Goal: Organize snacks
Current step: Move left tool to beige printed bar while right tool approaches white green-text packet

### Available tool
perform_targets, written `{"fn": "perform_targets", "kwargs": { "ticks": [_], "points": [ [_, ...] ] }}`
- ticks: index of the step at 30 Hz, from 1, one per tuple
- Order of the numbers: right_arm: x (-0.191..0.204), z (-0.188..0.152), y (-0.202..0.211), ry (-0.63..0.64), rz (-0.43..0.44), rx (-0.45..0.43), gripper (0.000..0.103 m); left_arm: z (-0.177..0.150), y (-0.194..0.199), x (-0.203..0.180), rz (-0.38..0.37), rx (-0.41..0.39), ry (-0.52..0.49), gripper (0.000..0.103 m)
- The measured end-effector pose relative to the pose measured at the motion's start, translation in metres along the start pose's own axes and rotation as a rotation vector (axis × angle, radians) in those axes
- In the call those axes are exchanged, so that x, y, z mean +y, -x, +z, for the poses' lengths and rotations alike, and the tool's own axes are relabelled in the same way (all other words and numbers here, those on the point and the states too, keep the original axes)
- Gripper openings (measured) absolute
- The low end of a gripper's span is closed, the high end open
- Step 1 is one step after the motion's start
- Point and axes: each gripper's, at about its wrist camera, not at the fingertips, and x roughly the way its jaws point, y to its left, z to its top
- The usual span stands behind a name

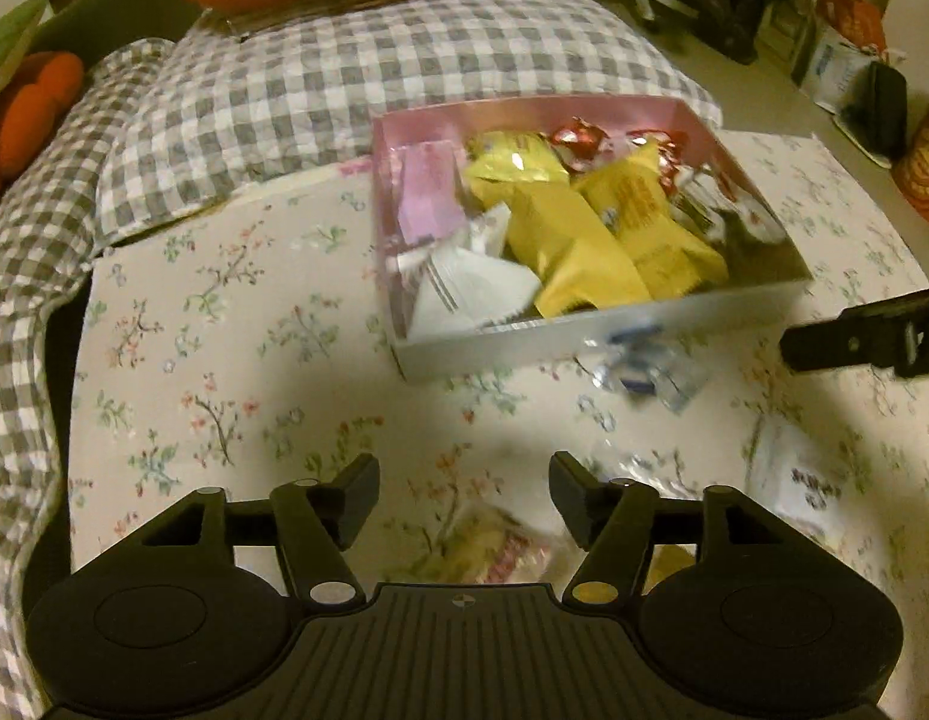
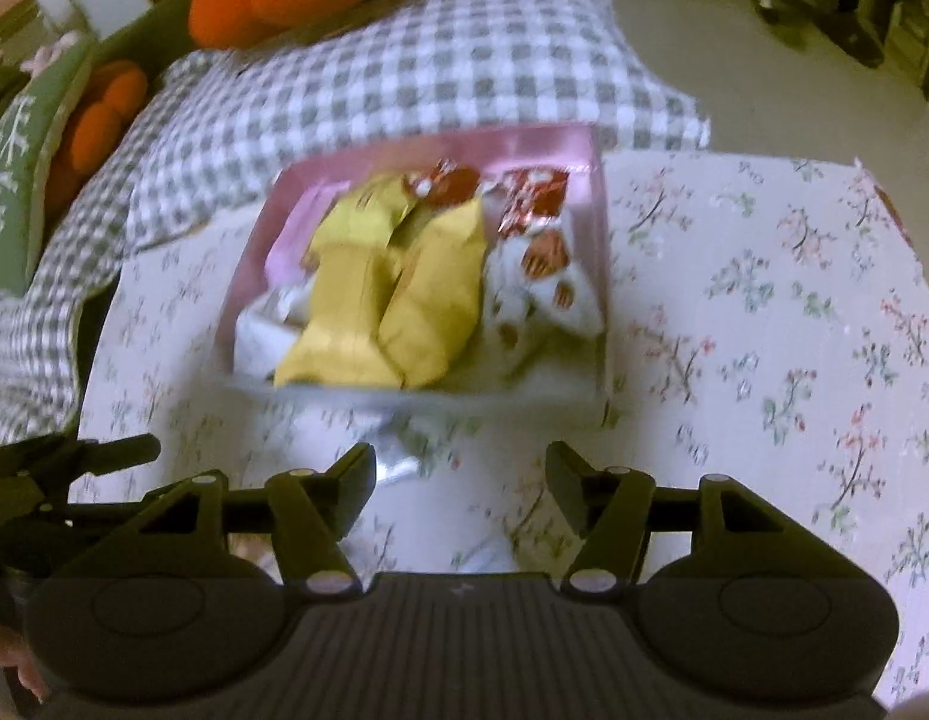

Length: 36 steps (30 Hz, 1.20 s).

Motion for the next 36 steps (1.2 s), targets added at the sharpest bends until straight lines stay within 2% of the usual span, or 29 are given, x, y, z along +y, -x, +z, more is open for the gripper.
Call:
{"fn": "perform_targets", "kwargs": {
  "ticks": [4,10,14,18,22,30,36],
  "points": [
    [0.010,-0.016,-0.003,0.102,-0.003,0.042,0.063,-0.013,0.005,-0.005,-0.033,0.009,-0.029,0.070],
    [0.020,-0.038,-0.012,0.290,-0.066,0.086,0.063,-0.024,-0.007,-0.010,-0.055,0.068,-0.056,0.070],
    [0.019,-0.045,-0.017,0.328,-0.055,0.115,0.064,-0.026,-0.010,-0.010,-0.069,0.078,-0.069,0.070],
    [0.025,-0.052,-0.018,0.389,-0.062,0.124,0.065,-0.029,-0.016,-0.008,-0.045,0.092,-0.100,0.070],
    [0.027,-0.053,-0.019,0.408,-0.064,0.119,0.065,-0.029,-0.016,-0.002,-0.057,0.094,-0.094,0.070],
    [0.024,-0.054,-0.025,0.422,-0.081,0.139,0.065,-0.036,-0.023,-0.006,-0.042,0.105,-0.162,0.069],
    [0.024,-0.054,-0.027,0.435,-0.085,0.145,0.065,-0.037,-0.030,-0.005,-0.030,0.114,-0.162,0.065]
  ]
}}
